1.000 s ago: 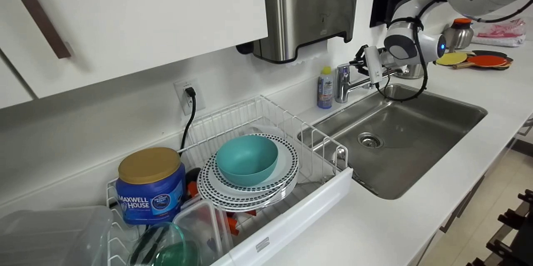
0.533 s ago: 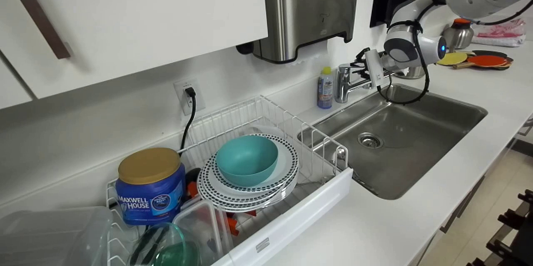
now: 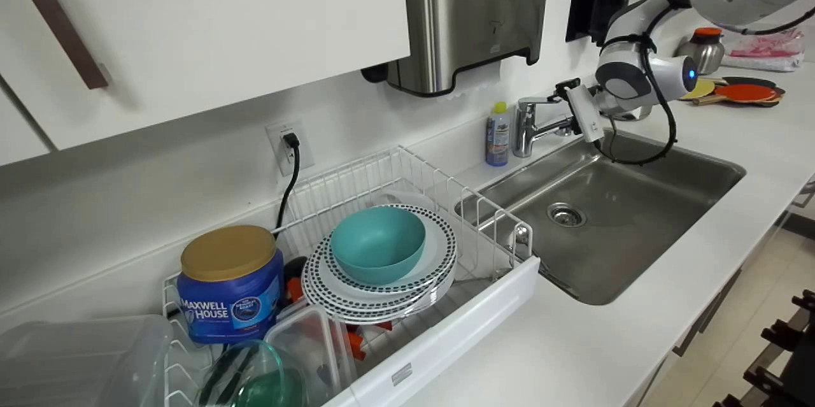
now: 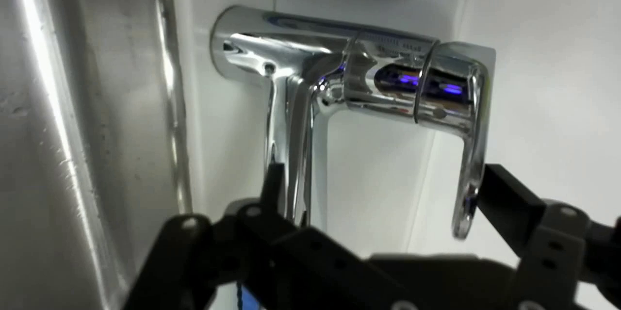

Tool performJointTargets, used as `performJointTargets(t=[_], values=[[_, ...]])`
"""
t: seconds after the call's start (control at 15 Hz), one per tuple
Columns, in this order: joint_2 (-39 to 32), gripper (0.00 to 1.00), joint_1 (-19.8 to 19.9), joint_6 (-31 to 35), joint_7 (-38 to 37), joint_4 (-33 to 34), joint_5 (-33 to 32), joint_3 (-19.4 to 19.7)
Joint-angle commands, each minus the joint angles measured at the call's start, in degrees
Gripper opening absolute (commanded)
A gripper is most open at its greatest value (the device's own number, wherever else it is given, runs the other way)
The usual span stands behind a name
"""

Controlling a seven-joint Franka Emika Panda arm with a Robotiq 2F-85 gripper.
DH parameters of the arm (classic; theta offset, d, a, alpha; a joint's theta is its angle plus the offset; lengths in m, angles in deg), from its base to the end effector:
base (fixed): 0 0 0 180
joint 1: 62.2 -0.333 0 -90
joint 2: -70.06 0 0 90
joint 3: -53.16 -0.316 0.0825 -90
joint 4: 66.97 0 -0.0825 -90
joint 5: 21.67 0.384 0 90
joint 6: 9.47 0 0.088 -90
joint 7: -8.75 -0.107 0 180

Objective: Open and close the faucet and then put the spoon in the sink on the dish rack

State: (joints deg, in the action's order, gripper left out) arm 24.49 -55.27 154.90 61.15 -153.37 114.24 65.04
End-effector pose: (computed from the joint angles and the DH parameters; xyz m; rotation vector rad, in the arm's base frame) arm 0.6528 -0.2400 0.2000 -1.6531 1.6204 -1.0527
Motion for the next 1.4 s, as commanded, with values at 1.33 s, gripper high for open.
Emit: performJointTargets(t=[1.33], values=[[34.59,1.00,-3.09,-3.43,7.80,-45.14,-39.03,-3.69]])
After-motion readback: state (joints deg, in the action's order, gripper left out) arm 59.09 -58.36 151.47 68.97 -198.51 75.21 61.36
